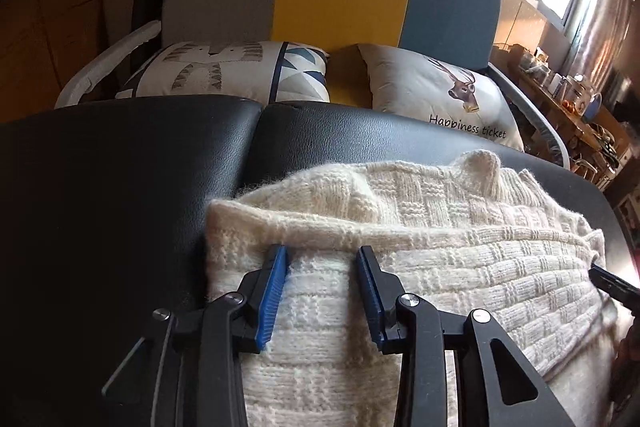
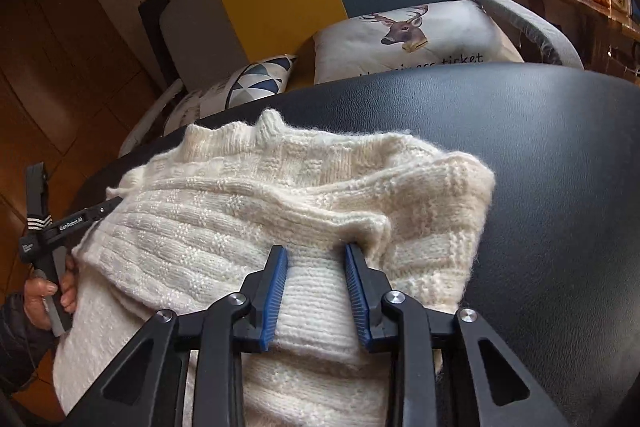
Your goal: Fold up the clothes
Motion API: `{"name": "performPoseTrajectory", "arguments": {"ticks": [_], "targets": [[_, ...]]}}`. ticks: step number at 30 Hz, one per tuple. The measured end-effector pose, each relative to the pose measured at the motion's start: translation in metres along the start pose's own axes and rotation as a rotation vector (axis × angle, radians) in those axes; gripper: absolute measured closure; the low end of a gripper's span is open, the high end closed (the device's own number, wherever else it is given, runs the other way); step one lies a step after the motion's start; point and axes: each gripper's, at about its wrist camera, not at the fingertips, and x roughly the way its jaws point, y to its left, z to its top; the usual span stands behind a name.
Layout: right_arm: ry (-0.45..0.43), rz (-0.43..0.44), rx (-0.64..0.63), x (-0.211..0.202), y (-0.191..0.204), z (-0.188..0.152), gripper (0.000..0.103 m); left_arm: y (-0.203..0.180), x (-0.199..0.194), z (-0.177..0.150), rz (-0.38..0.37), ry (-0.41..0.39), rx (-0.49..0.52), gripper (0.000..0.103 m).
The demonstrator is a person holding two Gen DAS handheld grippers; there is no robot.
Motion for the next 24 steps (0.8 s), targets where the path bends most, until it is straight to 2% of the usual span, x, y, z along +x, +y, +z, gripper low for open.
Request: {"name": "performPoseTrajectory", "arguments": {"ticks": [2,5,9,12,14,15,18,22,24], "targets": [[0.018,-0.017,-0.014,0.000,0.005,-0.002,0.074,0.001,-0.007,-0.008,0.007,-0.001,-0.026,0.066],[0.050,-0.070,-0.038,-0.001,0.016,-0.005,0.074,-0.004,-0.016,-0.018,0.033,-0.007,-0.013,0.065],[0.033,-0.136,-0.070,-0.002,0.027,-0.009,0.074,-0.002,-0.022,-0.022,0.023,-0.032,-0.021,0.065],[0.072,-0.193,0.002,-0.027,0.039,-0.006,0.073,-0.004,-0.054,-0.019,0.041,-0.056,-0.045,0.066],[0.040,-0.126,0.041,-0.065,0.047,-0.024,0.073,-0.008,-0.097,-0.033,-0.022,-0.092,-0.063,0.063],[0.026,-0.087,0.062,-0.084,0.050,-0.034,0.072,-0.011,-0.118,-0.043,-0.045,-0.110,-0.050,0.057],[0.022,0.060,0.154,-0.131,0.037,-0.086,0.066,-0.018,-0.169,-0.080,-0.077,-0.149,0.031,0.050],[0.037,0.078,0.253,-0.180,0.008,-0.167,0.064,-0.006,-0.209,-0.138,-0.122,-0.104,0.061,0.050],[0.029,0.095,0.313,-0.199,-0.009,-0.203,0.063,0.004,-0.218,-0.162,-0.098,-0.073,0.064,0.050]]}}
